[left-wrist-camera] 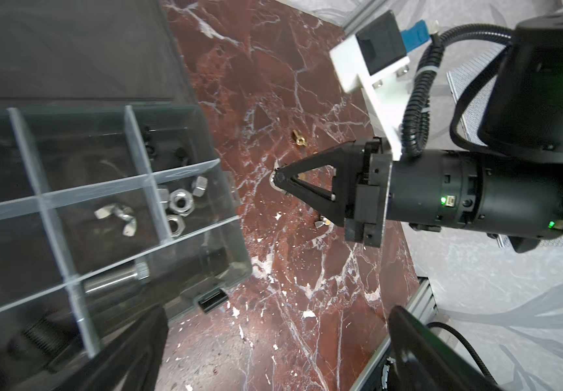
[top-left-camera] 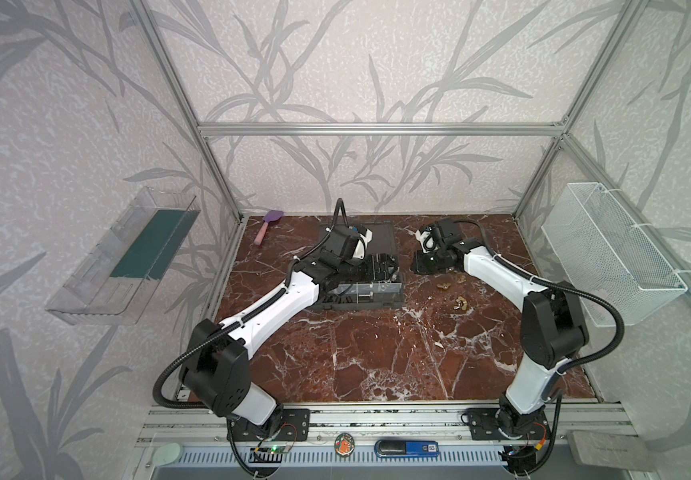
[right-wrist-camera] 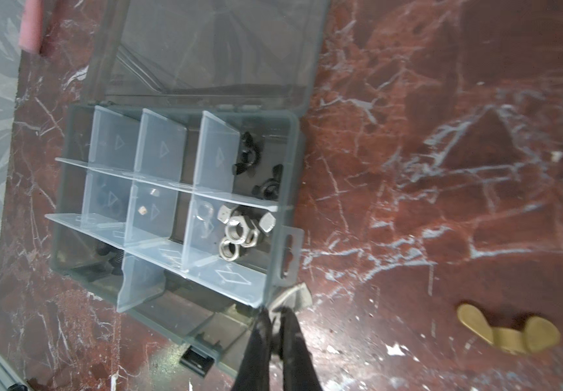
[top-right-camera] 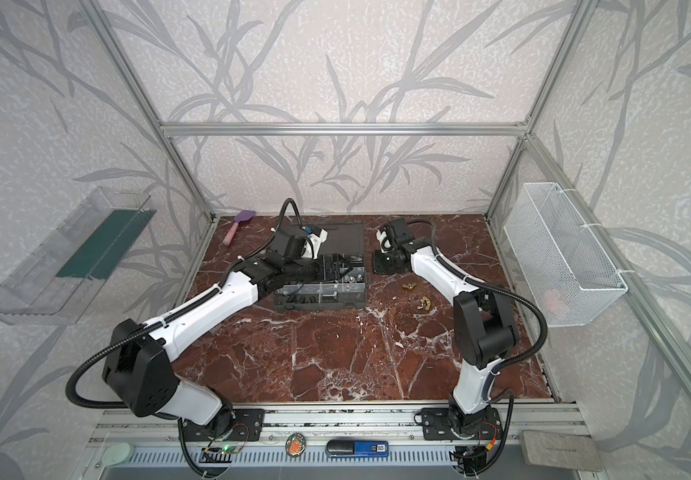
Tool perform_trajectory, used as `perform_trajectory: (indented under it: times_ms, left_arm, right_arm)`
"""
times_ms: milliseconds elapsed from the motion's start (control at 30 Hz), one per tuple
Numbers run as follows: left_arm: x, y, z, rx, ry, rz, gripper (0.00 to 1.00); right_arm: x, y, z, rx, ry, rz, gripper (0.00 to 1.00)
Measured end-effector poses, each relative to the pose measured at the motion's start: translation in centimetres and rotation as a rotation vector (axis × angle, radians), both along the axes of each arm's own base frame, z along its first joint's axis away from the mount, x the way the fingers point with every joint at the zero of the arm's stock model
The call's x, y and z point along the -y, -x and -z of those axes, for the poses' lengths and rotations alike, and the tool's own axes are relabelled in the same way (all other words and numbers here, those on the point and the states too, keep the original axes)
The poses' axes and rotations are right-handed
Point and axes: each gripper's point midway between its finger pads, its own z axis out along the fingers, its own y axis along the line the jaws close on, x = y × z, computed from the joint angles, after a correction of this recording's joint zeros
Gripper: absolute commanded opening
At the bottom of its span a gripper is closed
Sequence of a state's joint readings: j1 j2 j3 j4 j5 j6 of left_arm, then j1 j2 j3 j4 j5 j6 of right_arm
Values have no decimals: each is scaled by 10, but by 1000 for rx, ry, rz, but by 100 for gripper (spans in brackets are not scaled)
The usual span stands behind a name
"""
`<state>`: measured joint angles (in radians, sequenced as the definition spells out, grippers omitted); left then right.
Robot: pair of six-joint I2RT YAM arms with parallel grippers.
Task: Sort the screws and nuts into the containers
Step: 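Carry the silver wing nut to the organizer with the right gripper, then lower the wing nut into a compartment and open the right gripper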
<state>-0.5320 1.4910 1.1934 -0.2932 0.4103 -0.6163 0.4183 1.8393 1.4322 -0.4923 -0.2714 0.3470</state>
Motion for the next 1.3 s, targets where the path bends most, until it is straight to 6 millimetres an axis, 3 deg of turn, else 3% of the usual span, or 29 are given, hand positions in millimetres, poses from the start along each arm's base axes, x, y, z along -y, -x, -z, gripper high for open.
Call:
perform_trajectory:
  times_ms: [100,367,567,800,967,1300]
  left_arm:
    - [-20,0,4,-14,6,-47,99]
    - [-51,9,9,-35,32,-104,100]
    - [-68,8,4,-21,46,-142,99]
    - [-76,7,2,-17,58,-157,99]
    - [-76,7,1,-20,63,-159,100]
    - [-76,7,1,-27,69,-164,99]
  right_arm:
    - [-25,0,3,5,-8,-38,0]
    - [-86,-14,7,16,-38,-105,0]
    - [-117,-20,23,1,-32,-141,2]
    - [-124,-16,41,-49,-1,-155,13]
    - [-123,-14,42,-57,5,-155,22]
    - [-121,-12,39,-59,10,-158,30]
